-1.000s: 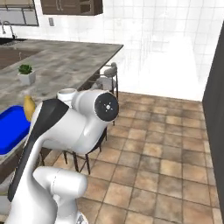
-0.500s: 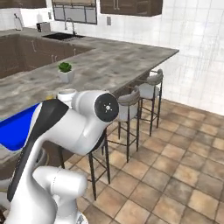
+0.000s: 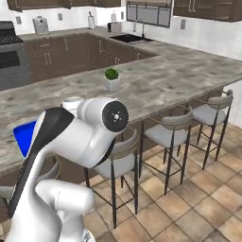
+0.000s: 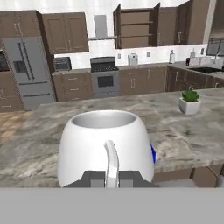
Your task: There is a tray on the dining counter. Grab the cup, mug, and pitcher and place them on the tray. The pitcher may be placed next to the tray if it cannot fit the tray.
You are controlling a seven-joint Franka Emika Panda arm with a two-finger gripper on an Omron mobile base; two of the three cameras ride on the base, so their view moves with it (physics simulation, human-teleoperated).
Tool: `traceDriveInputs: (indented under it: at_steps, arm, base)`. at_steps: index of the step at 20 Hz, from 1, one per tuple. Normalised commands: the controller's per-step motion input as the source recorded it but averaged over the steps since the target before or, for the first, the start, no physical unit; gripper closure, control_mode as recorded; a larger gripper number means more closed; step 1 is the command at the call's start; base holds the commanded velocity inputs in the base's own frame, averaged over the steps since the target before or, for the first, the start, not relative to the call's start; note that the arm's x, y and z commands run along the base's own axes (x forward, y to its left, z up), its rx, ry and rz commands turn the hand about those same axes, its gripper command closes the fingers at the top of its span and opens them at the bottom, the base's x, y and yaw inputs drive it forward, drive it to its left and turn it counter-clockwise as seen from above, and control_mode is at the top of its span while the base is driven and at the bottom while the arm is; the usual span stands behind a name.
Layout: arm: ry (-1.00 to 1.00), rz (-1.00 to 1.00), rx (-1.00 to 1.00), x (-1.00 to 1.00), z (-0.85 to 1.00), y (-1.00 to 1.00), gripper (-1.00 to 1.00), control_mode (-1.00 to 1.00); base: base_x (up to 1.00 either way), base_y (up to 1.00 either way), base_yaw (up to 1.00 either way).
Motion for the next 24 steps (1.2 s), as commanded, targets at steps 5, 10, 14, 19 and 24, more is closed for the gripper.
traceDriveInputs:
  at_steps: [5, 10, 14, 19, 24]
  arm:
    - [0.0, 0.0, 0.0, 0.0, 0.0, 0.0, 1.0, 1.0]
    - [0.0, 0.0, 0.0, 0.0, 0.0, 0.0, 1.0, 1.0]
    - [0.0, 0.0, 0.0, 0.0, 0.0, 0.0, 1.0, 1.0]
    - [0.0, 0.0, 0.0, 0.0, 0.0, 0.0, 1.0, 1.0]
    - [0.0, 0.0, 0.0, 0.0, 0.0, 0.0, 1.0, 1.0]
  base:
    - [0.29, -0.24, 0.54]
    - [0.16, -0.25, 0.56]
    - [0.0, -0.26, 0.61]
    - [0.08, -0.23, 0.5]
    - [0.23, -0.14, 0.46]
